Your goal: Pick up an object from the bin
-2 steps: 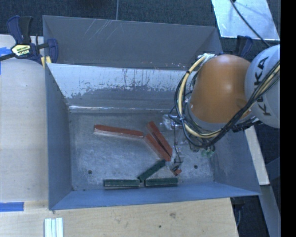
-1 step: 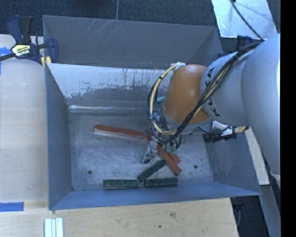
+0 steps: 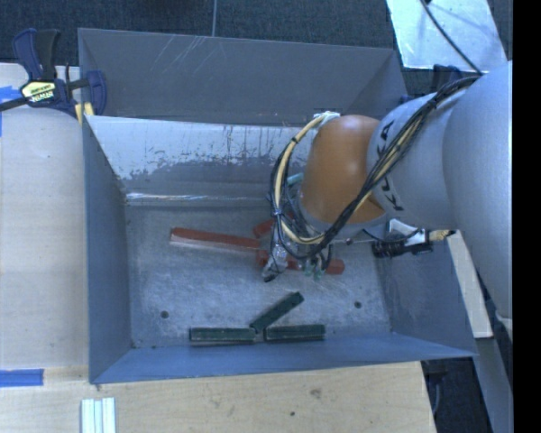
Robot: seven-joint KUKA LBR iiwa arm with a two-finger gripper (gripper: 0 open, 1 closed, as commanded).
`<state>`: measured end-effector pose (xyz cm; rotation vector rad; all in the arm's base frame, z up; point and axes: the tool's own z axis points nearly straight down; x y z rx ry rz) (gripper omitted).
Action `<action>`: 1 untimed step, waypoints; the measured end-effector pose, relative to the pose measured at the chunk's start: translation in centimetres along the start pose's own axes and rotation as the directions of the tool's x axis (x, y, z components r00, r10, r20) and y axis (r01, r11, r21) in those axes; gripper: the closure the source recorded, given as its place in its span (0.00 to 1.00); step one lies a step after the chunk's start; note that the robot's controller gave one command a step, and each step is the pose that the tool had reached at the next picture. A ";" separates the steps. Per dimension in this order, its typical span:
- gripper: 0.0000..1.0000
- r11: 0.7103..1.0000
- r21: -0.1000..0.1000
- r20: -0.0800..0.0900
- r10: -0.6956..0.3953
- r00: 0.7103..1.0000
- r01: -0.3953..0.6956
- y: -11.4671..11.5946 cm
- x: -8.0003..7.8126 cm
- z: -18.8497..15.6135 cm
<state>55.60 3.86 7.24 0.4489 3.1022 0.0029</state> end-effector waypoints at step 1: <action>1.00 0.989 0.000 0.005 -0.147 0.989 0.147 0.3 -1.7 -13.7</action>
Offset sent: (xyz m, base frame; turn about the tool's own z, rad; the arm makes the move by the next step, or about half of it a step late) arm 0.0136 -0.0020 0.1322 -0.1467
